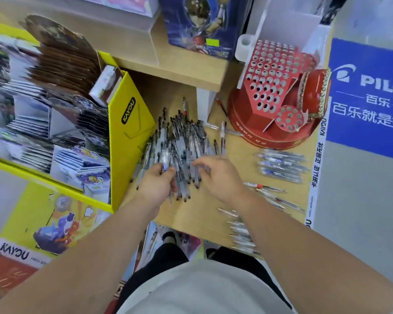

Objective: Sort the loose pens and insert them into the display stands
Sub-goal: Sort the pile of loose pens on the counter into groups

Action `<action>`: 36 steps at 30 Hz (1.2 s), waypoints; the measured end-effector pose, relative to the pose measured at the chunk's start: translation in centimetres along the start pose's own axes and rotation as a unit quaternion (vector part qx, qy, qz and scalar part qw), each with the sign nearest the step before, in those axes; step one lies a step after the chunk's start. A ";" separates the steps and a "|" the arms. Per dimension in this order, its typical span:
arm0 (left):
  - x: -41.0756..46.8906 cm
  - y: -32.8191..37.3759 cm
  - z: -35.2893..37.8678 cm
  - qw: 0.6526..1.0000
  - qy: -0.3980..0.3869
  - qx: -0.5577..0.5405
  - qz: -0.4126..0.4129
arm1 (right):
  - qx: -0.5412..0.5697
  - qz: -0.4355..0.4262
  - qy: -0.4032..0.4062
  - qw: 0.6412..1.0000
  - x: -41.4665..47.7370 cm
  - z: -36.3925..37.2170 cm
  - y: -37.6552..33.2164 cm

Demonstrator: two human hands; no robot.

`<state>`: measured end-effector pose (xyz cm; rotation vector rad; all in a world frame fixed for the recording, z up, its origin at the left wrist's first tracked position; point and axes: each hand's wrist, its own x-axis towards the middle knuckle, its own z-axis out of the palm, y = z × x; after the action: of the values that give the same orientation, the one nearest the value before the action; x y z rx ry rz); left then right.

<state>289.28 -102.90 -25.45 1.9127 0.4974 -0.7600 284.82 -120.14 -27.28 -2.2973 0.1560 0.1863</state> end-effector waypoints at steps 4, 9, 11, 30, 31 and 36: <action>2.0 0.8 -0.3 1.000 -0.027 0.007 0.002 | 0.034 0.161 0.153 0.974 2.0 -1.3 1.5; 2.8 1.7 -0.7 0.999 -0.046 -0.004 0.010 | -0.011 0.303 0.108 0.947 4.8 -2.1 3.2; 2.9 2.0 -1.0 0.998 -0.058 -0.010 0.012 | -0.040 0.314 0.089 0.944 5.5 -1.9 3.3; 3.5 0.8 -0.6 0.998 -0.056 -0.027 -0.004 | -0.060 0.297 0.039 0.952 5.6 -2.0 4.2; 3.5 0.8 -0.5 0.998 -0.054 -0.025 -0.002 | -0.073 0.295 0.027 0.952 5.7 -2.0 4.2; 2.8 1.0 -0.2 0.998 -0.055 -0.036 0.010 | -0.055 0.298 0.015 0.953 5.7 -2.8 4.1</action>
<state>291.94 -103.16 -26.66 1.7957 0.4309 -0.8197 289.90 -125.21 -29.44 -2.3000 0.8759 0.4767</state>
